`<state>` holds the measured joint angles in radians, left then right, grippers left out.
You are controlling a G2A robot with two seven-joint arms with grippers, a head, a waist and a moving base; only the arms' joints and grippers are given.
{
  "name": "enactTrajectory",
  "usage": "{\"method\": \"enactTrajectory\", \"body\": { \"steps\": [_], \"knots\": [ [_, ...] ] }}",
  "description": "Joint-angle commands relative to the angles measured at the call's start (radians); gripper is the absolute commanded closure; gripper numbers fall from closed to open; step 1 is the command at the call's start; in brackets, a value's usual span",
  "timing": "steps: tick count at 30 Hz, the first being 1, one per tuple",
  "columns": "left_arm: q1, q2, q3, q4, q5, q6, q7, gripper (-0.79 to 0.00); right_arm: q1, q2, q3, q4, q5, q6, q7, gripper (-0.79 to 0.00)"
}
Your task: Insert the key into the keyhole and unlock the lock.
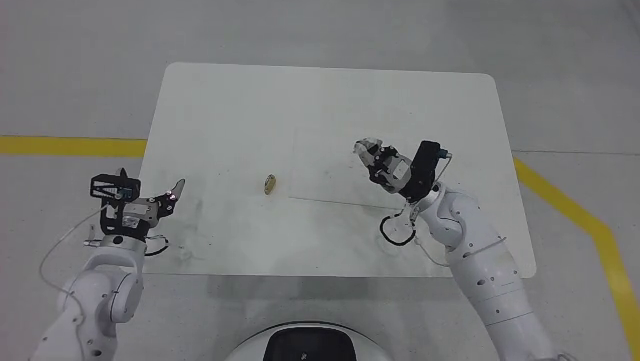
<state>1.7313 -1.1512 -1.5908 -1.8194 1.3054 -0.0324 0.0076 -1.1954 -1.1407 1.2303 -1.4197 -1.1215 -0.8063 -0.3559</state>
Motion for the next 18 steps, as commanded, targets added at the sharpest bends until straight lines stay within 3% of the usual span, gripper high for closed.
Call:
{"method": "enactTrajectory", "body": {
  "steps": [1,3,5,6,14,18],
  "knots": [
    [0.003,0.002,0.011,-0.032,-0.068,-0.12,-0.027,-0.785,0.018,-0.007,-0.027,-0.008,0.029,0.004,0.025,0.0],
    [-0.007,0.005,0.018,-0.056,-0.124,-0.234,-0.082,-0.785,0.051,-0.018,-0.06,0.001,0.066,0.025,0.05,0.0],
    [-0.028,0.012,0.026,-0.058,-0.235,-0.372,-0.244,-0.785,0.08,-0.028,-0.091,0.017,0.096,0.034,0.057,0.0],
    [-0.035,0.014,0.024,-0.057,-0.254,-0.388,-0.286,-0.785,0.088,-0.031,-0.1,0.028,0.105,0.032,0.052,0.0],
    [-0.029,0.014,0.03,-0.051,-0.254,-0.394,-0.299,-0.785,0.092,-0.034,-0.107,0.05,0.113,0.013,0.035,0.0],
    [-0.024,0.02,0.032,-0.064,-0.46,-0.588,-0.319,-0.785,0.085,-0.037,-0.116,0.039,0.132,0.019,0.053,0.0]
  ]
}}
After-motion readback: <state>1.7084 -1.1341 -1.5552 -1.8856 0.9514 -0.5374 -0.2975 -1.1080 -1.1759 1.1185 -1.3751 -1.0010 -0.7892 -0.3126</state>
